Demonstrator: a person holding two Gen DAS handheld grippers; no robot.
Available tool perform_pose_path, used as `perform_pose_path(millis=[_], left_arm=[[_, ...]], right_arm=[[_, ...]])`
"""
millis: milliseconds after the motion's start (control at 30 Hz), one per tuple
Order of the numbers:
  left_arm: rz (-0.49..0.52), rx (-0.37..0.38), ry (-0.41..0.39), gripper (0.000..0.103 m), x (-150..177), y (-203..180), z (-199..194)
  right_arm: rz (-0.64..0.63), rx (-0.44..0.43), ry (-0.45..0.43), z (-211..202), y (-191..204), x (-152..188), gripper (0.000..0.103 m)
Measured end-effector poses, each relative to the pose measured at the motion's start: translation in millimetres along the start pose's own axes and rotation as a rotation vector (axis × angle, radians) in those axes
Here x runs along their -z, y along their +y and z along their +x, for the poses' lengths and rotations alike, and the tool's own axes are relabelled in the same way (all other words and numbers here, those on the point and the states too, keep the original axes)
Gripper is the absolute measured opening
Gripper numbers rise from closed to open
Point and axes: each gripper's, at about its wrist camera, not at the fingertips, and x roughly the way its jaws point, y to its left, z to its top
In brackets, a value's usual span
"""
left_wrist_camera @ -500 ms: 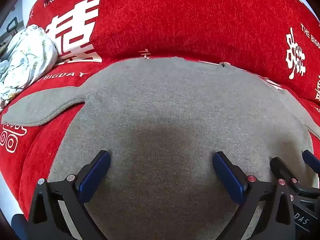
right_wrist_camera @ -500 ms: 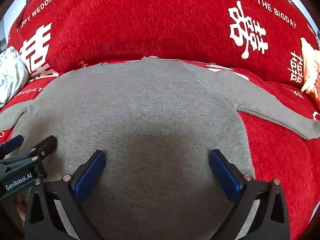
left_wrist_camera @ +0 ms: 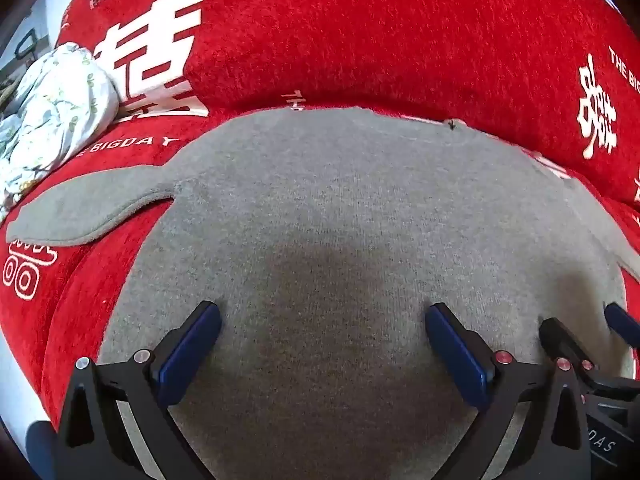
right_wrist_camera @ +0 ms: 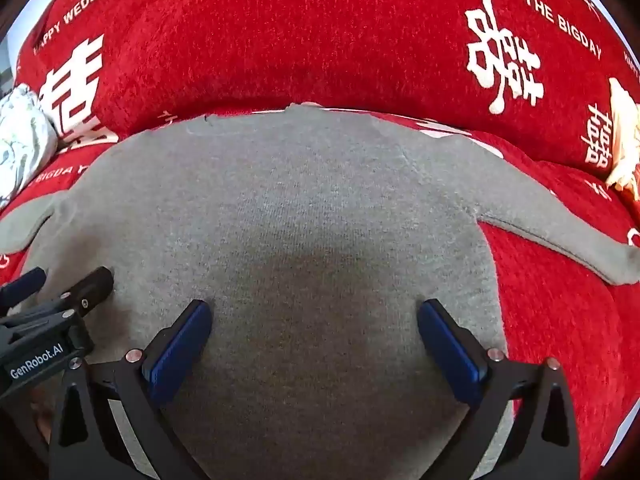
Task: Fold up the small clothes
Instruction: 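Move the right gripper over the grey sweater toward one sleeve cuff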
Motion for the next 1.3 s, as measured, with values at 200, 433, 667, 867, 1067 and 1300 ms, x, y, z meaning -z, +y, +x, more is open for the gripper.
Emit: perform_pose_path(millis=[200,433,667,867,1067,1300], left_arm=[[-0.003,-0.002,0.071,0.103,-6.6,-1.8,6.5],[-0.009,-0.017,0.081,0.103,-6.4,-3.4,4.4],[-0.030,-0.021,0.096,0.103,-9.3,-3.5,3.8],[-0.019,-0.014,0.093,0.103,-9.5,-2.9,2.8],[-0.017,-0.007,0.180,0.103,-21.2,-2.3,9.0],[-0.008,-0.008,0.243,0.103,-26.4,-2.8,13.3]], right_arm=[[-0.016,0.005,0.005,-2.0,-0.1,1.9,0.103],[-0.010,0.008,0.007,-4.8,1.6,-1.3,0.103],[-0.016,0.014,0.018,-3.8,4.4,-2.1,0.103],[-0.017,0.022,0.039,-2.5,5.1,-3.8,0.103],[-0.025,0.029,0.116,1.6,6.1,-13.5,0.103],[-0.043,0.019,0.215,7.1,7.1,-25.8,0.103]])
